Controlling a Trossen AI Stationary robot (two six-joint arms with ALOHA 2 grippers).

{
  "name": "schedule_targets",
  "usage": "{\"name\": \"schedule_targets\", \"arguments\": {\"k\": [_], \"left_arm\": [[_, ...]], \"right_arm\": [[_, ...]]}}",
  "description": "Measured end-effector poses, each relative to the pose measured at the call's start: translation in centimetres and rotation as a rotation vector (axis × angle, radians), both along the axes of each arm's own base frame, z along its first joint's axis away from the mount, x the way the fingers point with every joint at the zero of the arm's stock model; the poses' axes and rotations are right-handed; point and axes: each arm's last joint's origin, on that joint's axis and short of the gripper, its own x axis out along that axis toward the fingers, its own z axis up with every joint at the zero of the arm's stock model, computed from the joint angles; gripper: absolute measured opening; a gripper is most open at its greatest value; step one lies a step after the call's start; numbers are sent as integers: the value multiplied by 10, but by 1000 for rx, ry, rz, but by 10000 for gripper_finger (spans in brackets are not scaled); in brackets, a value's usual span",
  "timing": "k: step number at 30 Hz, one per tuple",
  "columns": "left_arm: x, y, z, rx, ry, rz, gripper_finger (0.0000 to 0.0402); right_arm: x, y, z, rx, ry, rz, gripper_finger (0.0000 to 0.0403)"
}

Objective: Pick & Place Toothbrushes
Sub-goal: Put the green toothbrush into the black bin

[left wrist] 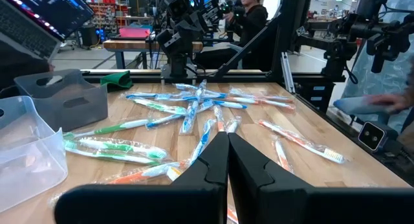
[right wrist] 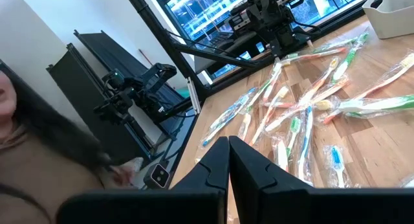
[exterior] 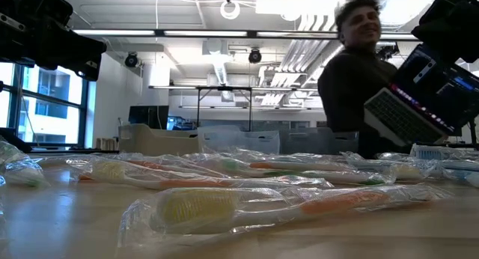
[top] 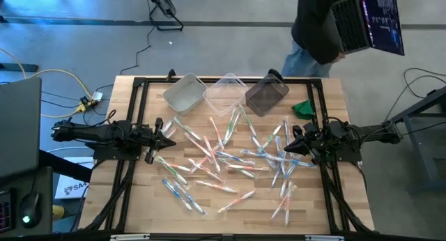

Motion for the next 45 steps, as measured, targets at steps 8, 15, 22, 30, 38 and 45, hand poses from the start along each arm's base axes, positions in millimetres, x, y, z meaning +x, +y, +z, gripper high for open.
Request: {"name": "schedule_targets", "arguments": {"k": [8,15,22,30,38,45], "left_arm": [[0,0,0,0,0,-1,0],[0,0,0,0,0,0,0],[0,0,0,0,0,0,0],[0,0,0,0,0,0,0],[0,0,0,0,-1,0,0],[0,0,0,0,0,0,0]], "right_arm": [[0,0,0,0,0,0,3],[0,0,0,0,0,0,3],[0,0,0,-2,1,0,3],[0,0,0,-149,-40,4,3],[0,0,0,-152,-41,4,3],[0,0,0,-152,-40,4,3]]}}
